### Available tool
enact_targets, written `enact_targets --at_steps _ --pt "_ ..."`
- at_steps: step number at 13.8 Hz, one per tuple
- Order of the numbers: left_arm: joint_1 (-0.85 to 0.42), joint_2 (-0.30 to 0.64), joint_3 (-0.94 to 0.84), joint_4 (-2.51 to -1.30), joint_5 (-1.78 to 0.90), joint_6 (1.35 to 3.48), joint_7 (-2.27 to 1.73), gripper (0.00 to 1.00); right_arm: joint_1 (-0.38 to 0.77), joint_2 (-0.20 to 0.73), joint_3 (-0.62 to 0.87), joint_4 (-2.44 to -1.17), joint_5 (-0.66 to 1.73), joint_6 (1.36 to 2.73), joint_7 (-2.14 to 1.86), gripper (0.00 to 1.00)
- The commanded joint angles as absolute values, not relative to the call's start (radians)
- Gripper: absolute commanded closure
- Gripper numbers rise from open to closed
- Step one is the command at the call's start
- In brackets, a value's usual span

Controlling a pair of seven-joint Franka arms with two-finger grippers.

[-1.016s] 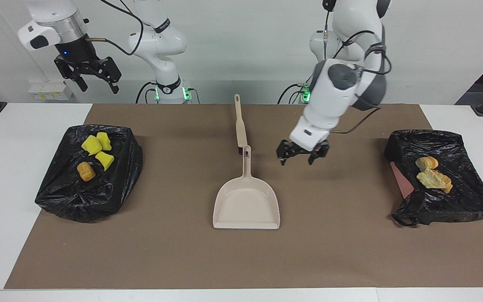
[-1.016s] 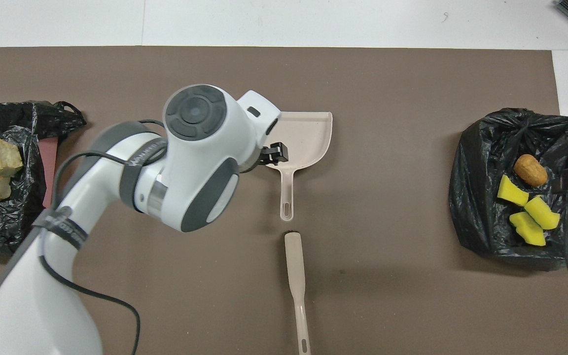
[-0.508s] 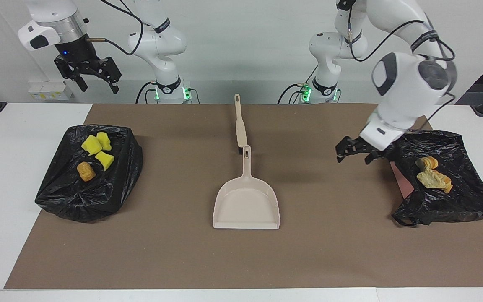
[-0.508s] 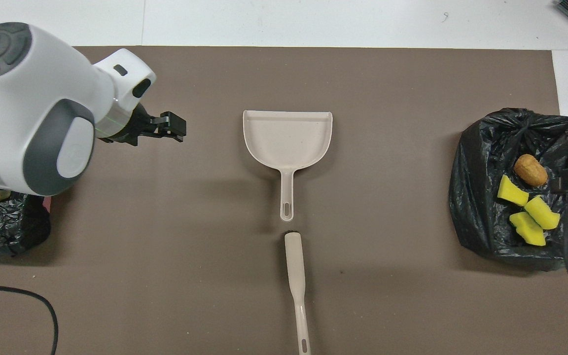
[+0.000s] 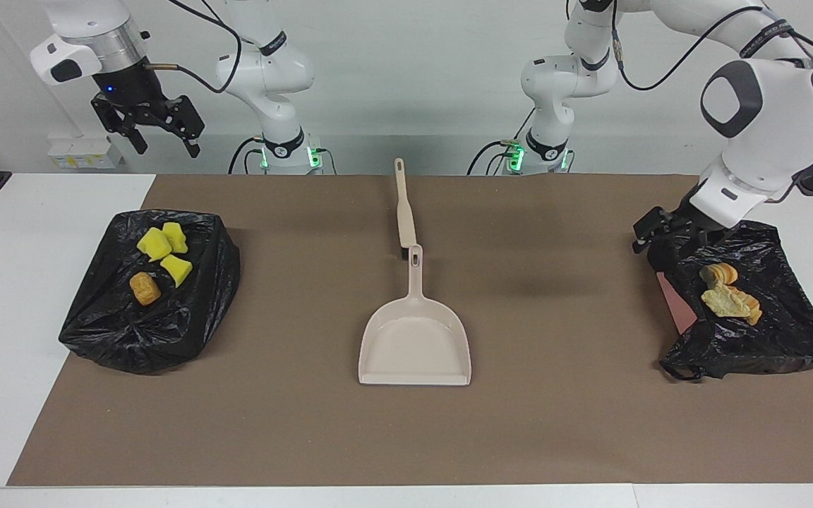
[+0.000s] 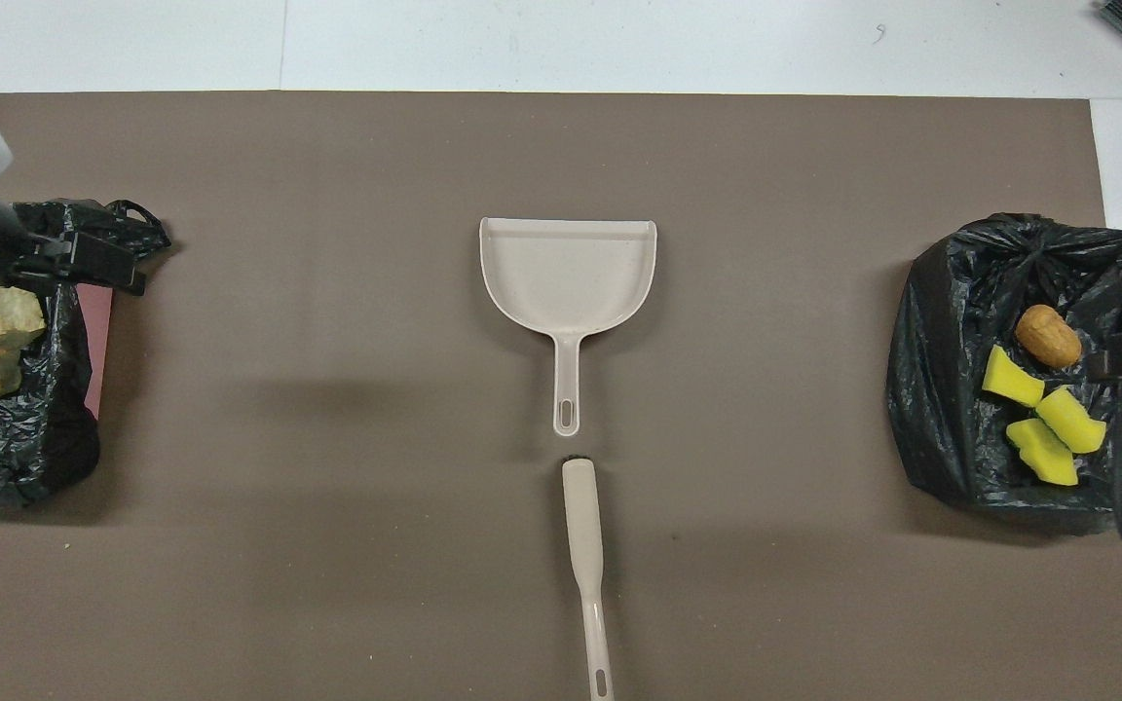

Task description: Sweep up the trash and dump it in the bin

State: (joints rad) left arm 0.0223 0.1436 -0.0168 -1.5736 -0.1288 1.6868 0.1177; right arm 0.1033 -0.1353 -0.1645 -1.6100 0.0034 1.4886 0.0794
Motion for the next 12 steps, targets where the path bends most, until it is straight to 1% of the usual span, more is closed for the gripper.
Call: enact_targets --at_steps 1,3,6,7,9,10,12 --pt "0.026 0.062 -0.018 -1.6 -0.088 1.648 0.117 0.0 0.094 -0.146 -0.161 -1.609 0.02 1.474 0.055 0.0" --pt "0.011 0.026 -0.02 -1.597 -0.029 1.609 0.11 0.0 0.094 -0.146 -0.16 -1.609 0.02 1.474 0.055 0.0" --pt "0.012 -0.001 -0.02 -1.589 -0.02 1.563 0.113 0.0 0.094 -0.146 -0.16 -1.609 0.02 1.474 0.055 0.0" --pt "0.011 0.0 -0.02 -1.58 0.012 1.543 0.121 0.0 0.094 -0.146 -0.16 -1.609 0.02 1.474 0.055 0.0" --pt "0.012 0.015 -0.025 -1.522 0.029 1.478 0.121 0.0 0.094 -0.146 -0.16 -1.609 0.02 1.474 0.055 0.0" --pt "0.012 0.018 -0.025 -1.513 0.031 1.465 0.121 0.0 0.094 -0.146 -0.16 -1.609 0.02 1.474 0.055 0.0" --pt "0.011 0.006 -0.026 -1.532 0.028 1.48 0.126 0.0 0.094 -0.146 -0.16 -1.609 0.02 1.474 0.055 0.0"
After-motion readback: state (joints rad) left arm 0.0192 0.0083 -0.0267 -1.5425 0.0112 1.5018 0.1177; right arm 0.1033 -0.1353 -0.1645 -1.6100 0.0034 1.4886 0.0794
